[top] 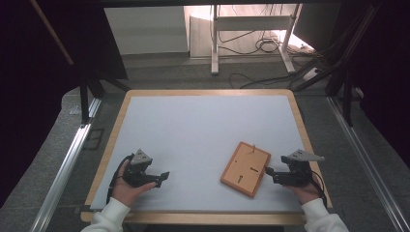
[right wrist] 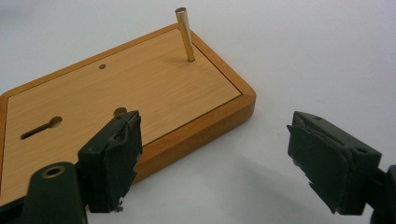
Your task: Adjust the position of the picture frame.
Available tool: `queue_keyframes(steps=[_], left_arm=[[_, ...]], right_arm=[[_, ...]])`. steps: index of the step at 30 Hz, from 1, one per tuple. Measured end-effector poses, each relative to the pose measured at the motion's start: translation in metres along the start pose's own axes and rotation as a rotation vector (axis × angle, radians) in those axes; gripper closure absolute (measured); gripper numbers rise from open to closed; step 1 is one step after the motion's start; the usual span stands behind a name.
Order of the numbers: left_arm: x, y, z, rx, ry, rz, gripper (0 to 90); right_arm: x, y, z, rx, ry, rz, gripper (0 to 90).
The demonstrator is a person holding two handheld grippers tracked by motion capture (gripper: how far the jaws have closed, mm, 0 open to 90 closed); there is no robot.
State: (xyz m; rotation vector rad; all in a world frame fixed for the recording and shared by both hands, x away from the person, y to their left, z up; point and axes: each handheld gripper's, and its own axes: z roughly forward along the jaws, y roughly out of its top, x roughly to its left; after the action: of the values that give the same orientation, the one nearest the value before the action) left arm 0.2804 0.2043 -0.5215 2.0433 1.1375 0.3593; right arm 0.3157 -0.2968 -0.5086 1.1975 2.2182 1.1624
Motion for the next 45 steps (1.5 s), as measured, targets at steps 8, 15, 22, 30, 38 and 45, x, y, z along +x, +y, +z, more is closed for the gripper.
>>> queue_keyframes(steps=[8,15,22,30,38,45], left_arm=[[-0.002,-0.001,0.004,0.017,-0.006,0.025,14.2],[-0.004,-0.005,-0.005,0.004,-0.005,0.017,14.5],[-0.004,-0.002,0.0,0.007,-0.009,0.029,14.7],[0.001,0.001,0.001,0.005,-0.003,0.04,16.6],[-0.001,0.002,-0.002,-0.009,-0.018,0.05,16.9],[0.001,0.004,0.004,0.01,-0.024,0.053,16.7]], right_arm=[[-0.003,-0.002,-0.001,0.007,0.004,-0.001,20.1],[0.009,0.003,-0.001,-0.03,0.004,-0.092,19.9],[0.005,0.0,0.002,0.017,0.01,-0.086,20.8],[0.004,-0.001,0.003,0.028,0.024,-0.086,21.4],[0.008,0.0,-0.001,0.012,0.016,-0.092,22.2],[0.01,0.009,0.01,0.006,0.03,-0.088,22.2]])
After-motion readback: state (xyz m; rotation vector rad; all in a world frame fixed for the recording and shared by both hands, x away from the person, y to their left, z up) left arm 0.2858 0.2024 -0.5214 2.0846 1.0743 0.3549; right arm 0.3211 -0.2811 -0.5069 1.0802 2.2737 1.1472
